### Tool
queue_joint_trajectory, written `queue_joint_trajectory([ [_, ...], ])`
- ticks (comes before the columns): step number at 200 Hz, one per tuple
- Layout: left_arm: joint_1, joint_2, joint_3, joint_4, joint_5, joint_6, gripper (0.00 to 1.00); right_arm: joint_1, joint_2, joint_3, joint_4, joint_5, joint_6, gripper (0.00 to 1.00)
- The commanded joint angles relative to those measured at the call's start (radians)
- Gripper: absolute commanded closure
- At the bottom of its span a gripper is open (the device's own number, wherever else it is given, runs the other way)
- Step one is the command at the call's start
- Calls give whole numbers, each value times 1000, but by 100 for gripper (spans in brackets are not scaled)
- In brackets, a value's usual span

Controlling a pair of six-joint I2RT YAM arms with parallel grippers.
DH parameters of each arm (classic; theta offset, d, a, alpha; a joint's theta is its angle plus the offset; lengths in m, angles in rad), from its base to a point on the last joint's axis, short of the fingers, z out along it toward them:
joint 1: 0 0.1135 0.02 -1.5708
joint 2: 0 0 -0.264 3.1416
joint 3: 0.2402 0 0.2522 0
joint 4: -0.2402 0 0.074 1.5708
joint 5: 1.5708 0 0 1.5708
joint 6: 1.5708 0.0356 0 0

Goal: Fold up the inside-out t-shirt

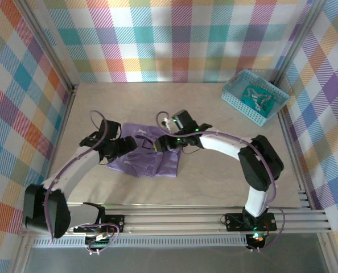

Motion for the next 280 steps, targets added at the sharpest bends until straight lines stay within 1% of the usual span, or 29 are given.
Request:
queue_joint_trajectory([
  [1,6,33,-27,122,107,-3,15,19,78,75,13,10,-49,24],
  [13,9,64,-26,132,100,8,15,27,127,116,8,-5,-52,24],
  [34,13,108,-35,177,129,9,15,40,202,190,-11,6,-61,25],
  [42,13,121,-41,194,140,10,16,40,227,219,-22,23,-64,28],
  [53,13,133,-49,205,139,12,19,39,249,251,-38,60,-65,35],
  [74,11,143,-64,246,174,19,31,37,255,273,-44,102,-59,55],
  [90,11,149,-72,259,195,31,42,31,234,266,-50,126,-36,69],
  [99,10,150,-73,259,212,45,50,25,214,247,-49,131,-16,75],
  [102,10,150,-73,293,220,52,51,22,206,241,-46,130,-9,77],
  [120,0,140,-79,315,263,81,67,-2,154,180,-31,121,52,82],
  [136,-24,108,-87,333,312,108,80,-28,105,105,8,95,126,84],
  [143,-42,91,-91,336,332,123,83,-41,86,75,22,83,158,84],
  [161,-107,53,-92,322,404,165,86,-87,43,-1,66,48,244,83],
  [177,-189,20,-98,315,444,194,86,-137,18,-65,112,7,310,76],
  [187,-240,16,-95,310,471,214,83,-167,11,-89,120,-7,332,71],
  [194,-276,23,-89,307,492,228,78,-191,10,-98,120,-16,339,66],
  [204,-319,42,-77,300,508,245,75,-224,16,-103,115,-44,344,59],
  [212,-347,59,-64,288,520,264,68,-250,20,-106,106,-73,345,53],
  [223,-380,77,-50,278,532,289,59,-274,11,-111,87,-91,333,51],
  [243,-404,67,-49,296,559,303,48,-287,-51,-134,30,-53,254,47],
  [255,-403,29,-63,321,524,295,45,-287,-90,-153,20,-58,217,44],
  [271,-392,-25,-86,350,393,254,39,-280,-111,-176,38,-80,204,40],
  [280,-371,-29,-91,356,345,223,36,-273,-100,-175,54,-95,204,38],
])
